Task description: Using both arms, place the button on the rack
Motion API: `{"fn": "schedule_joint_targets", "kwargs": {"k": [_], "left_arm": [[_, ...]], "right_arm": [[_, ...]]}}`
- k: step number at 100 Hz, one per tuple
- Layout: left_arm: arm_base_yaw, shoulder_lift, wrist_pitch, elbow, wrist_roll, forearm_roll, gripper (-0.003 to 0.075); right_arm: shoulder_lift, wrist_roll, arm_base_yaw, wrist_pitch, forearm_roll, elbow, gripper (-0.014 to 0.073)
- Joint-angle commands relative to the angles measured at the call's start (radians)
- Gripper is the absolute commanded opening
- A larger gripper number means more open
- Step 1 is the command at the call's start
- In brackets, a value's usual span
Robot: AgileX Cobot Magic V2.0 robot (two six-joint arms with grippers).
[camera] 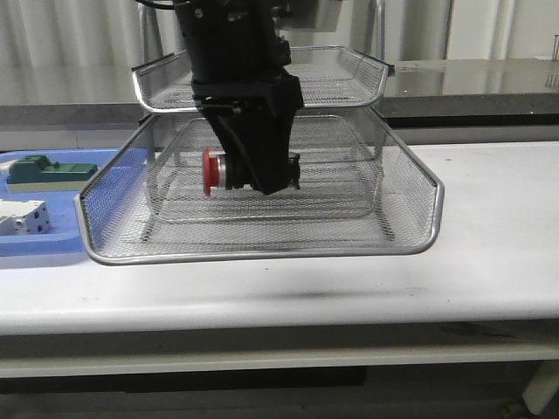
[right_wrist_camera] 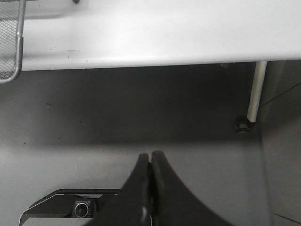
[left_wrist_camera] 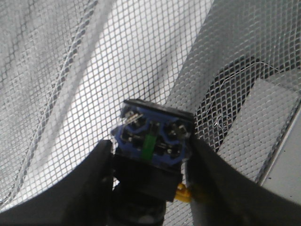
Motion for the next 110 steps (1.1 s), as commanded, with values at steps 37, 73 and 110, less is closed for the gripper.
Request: {"fn": "schedule_joint_targets", "kwargs": {"k": [37, 73, 110], "left_arm": [[-0.006, -0.054, -0.024, -0.026, 0.012, -0.017, 0.0562], [0.004, -0.105, 0.038, -0.051, 0.012, -0.016, 0.0561], [0.187, -0.298, 0.052, -0.031, -0.053, -0.033, 0.056]], "right_arm": [[0.002, -0.004, -0.003, -0.044, -0.018, -0.034, -0.0071], [0.002, -0.004, -0.003, -0.044, -0.018, -0.034, -0.0071], [0.002, -0.004, -0.003, -0.044, -0.018, -0.034, -0.0071]]}}
